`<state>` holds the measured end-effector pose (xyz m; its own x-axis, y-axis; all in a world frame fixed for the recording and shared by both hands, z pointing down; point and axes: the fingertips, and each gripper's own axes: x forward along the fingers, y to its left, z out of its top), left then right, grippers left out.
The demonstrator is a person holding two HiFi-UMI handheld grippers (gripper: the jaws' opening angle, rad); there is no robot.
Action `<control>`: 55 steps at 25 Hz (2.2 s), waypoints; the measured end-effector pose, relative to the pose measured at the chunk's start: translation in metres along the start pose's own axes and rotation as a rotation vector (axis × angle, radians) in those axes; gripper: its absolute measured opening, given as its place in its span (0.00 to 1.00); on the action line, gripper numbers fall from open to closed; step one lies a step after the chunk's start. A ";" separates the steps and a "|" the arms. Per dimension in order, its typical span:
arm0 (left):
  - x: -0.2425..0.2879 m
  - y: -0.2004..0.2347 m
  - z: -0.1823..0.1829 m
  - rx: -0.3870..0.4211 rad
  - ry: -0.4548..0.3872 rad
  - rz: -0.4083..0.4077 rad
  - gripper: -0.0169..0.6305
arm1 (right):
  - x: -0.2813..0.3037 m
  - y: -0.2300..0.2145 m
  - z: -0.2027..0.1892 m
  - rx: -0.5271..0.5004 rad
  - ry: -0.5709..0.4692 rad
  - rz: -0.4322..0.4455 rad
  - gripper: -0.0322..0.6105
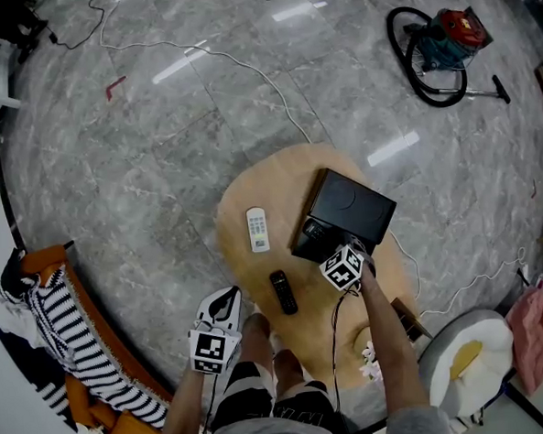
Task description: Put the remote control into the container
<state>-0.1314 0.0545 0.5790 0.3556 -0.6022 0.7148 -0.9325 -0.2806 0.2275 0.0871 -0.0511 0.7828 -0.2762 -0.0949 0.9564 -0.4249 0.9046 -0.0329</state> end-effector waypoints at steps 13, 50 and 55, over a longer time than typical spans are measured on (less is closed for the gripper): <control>-0.009 -0.018 0.027 0.050 -0.039 -0.024 0.04 | -0.052 -0.012 0.019 0.094 -0.099 -0.051 0.40; -0.141 -0.173 0.139 0.253 -0.349 -0.079 0.04 | -0.424 0.077 -0.009 0.565 -0.798 -0.426 0.12; -0.162 -0.192 0.135 0.246 -0.373 -0.068 0.04 | -0.447 0.100 -0.028 0.583 -0.825 -0.437 0.07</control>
<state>-0.0011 0.1049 0.3303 0.4558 -0.7921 0.4060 -0.8796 -0.4705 0.0696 0.1920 0.0936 0.3599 -0.4021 -0.8039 0.4383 -0.9081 0.4112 -0.0788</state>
